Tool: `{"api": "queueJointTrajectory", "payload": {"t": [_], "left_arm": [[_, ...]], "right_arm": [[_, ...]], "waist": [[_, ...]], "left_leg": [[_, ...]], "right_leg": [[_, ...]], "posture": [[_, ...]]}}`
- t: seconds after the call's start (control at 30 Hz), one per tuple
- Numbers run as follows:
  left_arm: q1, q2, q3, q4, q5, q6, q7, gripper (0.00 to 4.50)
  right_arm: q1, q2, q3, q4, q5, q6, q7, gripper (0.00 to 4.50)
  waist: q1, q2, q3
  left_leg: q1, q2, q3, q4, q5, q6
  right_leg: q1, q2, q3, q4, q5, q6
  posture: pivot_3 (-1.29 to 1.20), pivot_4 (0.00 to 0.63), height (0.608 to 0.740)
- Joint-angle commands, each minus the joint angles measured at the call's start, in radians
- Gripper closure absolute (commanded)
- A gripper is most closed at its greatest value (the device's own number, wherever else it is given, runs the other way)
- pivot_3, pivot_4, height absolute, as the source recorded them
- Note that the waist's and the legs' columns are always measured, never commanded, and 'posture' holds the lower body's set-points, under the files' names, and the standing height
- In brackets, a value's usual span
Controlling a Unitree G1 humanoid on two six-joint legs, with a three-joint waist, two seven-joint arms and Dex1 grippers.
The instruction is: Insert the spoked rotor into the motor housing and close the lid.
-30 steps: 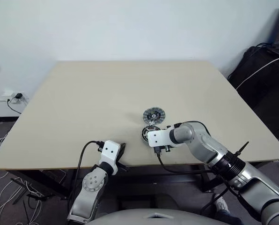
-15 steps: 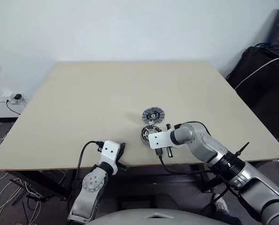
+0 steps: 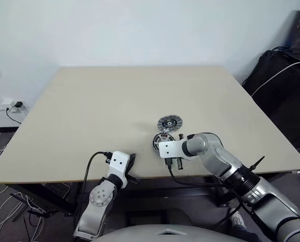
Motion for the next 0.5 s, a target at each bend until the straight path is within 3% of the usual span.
{"api": "queueJointTrajectory", "payload": {"t": [0.03, 0.5], "left_arm": [[-0.006, -0.007, -0.003, -0.008, -0.013, -0.024, 0.000, 4.50], [-0.003, -0.017, -0.014, 0.004, -0.016, -0.028, -0.005, 4.50]], "right_arm": [[0.004, 0.033, -0.098, -0.053, 0.014, 0.099, -0.073, 4.39], [0.108, 0.256, -0.254, -0.424, 0.153, 0.839, -0.201, 4.39]], "waist": [[-0.001, 0.000, 0.000], [0.007, 0.001, 0.001]], "left_leg": [[0.000, 0.000, 0.000, 0.000, 0.000, 0.000], [-0.017, -0.001, -0.001, 0.000, 0.000, 0.000]], "right_leg": [[0.000, 0.000, 0.000, 0.000, 0.000, 0.000], [-0.015, -0.001, -0.001, 0.000, 0.002, -0.003]], "posture": [[0.00, 0.000, 0.740], [0.00, 0.000, 0.740]]}}
